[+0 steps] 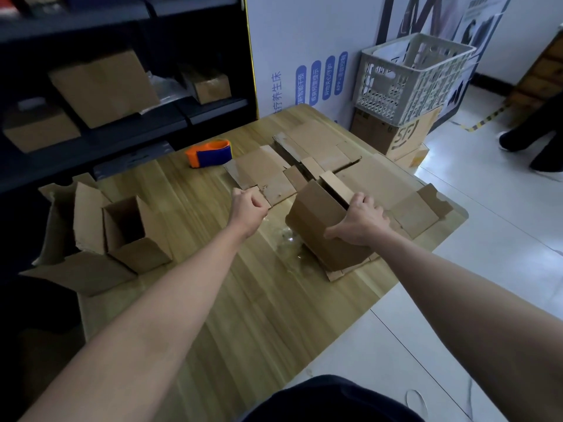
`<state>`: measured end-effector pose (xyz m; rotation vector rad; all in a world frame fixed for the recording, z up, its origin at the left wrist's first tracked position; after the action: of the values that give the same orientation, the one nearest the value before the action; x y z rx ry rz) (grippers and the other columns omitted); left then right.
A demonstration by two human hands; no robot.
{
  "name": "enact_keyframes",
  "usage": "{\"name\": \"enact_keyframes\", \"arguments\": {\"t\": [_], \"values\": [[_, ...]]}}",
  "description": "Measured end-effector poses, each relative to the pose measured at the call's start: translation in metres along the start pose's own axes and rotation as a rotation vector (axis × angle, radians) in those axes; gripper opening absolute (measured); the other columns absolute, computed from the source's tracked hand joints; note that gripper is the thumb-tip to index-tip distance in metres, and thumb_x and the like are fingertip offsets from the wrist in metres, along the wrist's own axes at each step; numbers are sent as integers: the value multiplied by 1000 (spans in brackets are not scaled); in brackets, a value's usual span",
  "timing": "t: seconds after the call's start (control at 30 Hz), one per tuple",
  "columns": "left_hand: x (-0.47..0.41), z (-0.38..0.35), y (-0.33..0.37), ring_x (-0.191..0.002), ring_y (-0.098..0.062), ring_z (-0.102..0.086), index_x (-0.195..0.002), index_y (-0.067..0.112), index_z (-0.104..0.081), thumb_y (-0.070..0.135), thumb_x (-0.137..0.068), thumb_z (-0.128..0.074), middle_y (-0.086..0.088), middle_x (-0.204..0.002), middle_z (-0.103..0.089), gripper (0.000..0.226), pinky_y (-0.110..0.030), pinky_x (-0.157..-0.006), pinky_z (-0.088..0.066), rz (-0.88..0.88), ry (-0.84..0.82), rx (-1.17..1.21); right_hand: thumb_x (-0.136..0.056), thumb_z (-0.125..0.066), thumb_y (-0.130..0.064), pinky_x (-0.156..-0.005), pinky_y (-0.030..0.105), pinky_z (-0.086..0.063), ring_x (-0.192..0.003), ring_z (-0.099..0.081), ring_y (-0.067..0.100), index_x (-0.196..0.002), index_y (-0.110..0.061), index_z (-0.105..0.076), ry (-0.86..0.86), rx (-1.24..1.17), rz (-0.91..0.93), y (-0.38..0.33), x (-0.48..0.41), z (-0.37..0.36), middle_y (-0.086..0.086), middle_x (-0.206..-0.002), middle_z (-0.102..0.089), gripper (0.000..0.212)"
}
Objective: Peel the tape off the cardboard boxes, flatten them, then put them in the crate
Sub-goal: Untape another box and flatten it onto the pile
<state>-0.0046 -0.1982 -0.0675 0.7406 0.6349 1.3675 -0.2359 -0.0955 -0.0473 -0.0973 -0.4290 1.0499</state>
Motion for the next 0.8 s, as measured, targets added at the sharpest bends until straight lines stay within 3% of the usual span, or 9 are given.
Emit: {"name": "enact_keyframes", "arguments": {"t": [0.13, 0.27, 0.33, 0.43, 0.53, 0.6, 0.67, 0.73, 0.8], "values": [[1, 1, -1, -92, -19, -50, -82, 10, -53, 0, -78, -64, -8, -118, -32, 16, -16, -69, -40, 67, -29, -126, -60, -77, -56, -102, 55, -35, -124, -35, 35, -143, -15, -20, 6, 12, -7, 2, 0, 3, 11, -137, -34, 108], [6, -7, 10, -91, -22, -54, -107, 4, -51, 1, -78, -69, -13, -130, -27, 34, -26, -73, -43, 119, -139, -291, -61, -77, -55, -103, 55, -34, -125, -34, 36, -143, -14, -21, 8, 24, -7, 5, 2, 2, 12, -137, -34, 108], [9, -12, 16, -96, -24, -54, -112, 10, -44, -4, -76, -68, -11, -131, -23, 46, -27, -76, -48, 111, -204, -287, -61, -77, -54, -102, 55, -34, -124, -35, 35, -142, -14, -22, 15, 24, -4, 6, 3, 4, 12, -136, -35, 107], [15, -26, 28, -111, -27, -49, -129, 33, -27, -15, -72, -65, -7, -134, -16, 84, -31, -82, -53, 50, -350, -178, -60, -77, -55, -101, 55, -36, -122, -37, 35, -141, -14, -23, 28, 31, 3, 5, 2, 8, 12, -133, -36, 106], [21, -33, 47, -123, -25, -42, -141, 42, -20, -1, -75, -73, -2, -143, -15, 95, -43, -102, -41, -66, -409, -158, -60, -77, -55, -103, 56, -34, -122, -37, 35, -142, -15, -22, 58, 27, -2, 5, 2, 12, 12, -133, -36, 107], [22, -30, 62, -120, -24, -48, -141, 28, -31, 9, -83, -68, -4, -143, -27, 72, -39, -98, -43, -164, -328, -220, -60, -77, -55, -104, 58, -30, -124, -36, 37, -143, -14, -20, 96, 36, -28, 8, 2, 17, 13, -135, -36, 109], [29, -13, 88, -101, -22, -59, -133, 13, -46, 10, -93, -54, -6, -132, -46, 41, -32, -82, -51, -345, -35, -328, -60, -77, -54, -106, 59, -27, -125, -35, 37, -143, -12, -19, 134, 42, -71, 13, 2, 22, 14, -136, -35, 110], [43, 3, 116, -86, -20, -61, -118, 6, -58, 6, -94, -48, -9, -114, -58, 26, -29, -69, -51, -546, 247, -362, -62, -76, -51, -107, 60, -24, -127, -33, 38, -144, -11, -18, 151, 28, -123, 23, 2, 24, 15, -137, -33, 108], [50, 2, 134, -87, -21, -60, -109, 6, -61, 10, -93, -51, -9, -105, -60, 19, -31, -72, -51, -632, 313, -359, -64, -76, -52, -108, 60, -22, -128, -32, 38, -144, -10, -17, 145, -2, -167, 35, 3, 22, 15, -139, -32, 108]]}}
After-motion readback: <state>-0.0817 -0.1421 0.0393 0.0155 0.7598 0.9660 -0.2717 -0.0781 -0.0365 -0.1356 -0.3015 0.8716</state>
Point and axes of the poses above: each hand's wrist, its own x-axis away from the middle knuckle, its own z-axis out of the back of the hand, y = z × x, the point moved 7 cm from there along -x, towards the middle knuckle
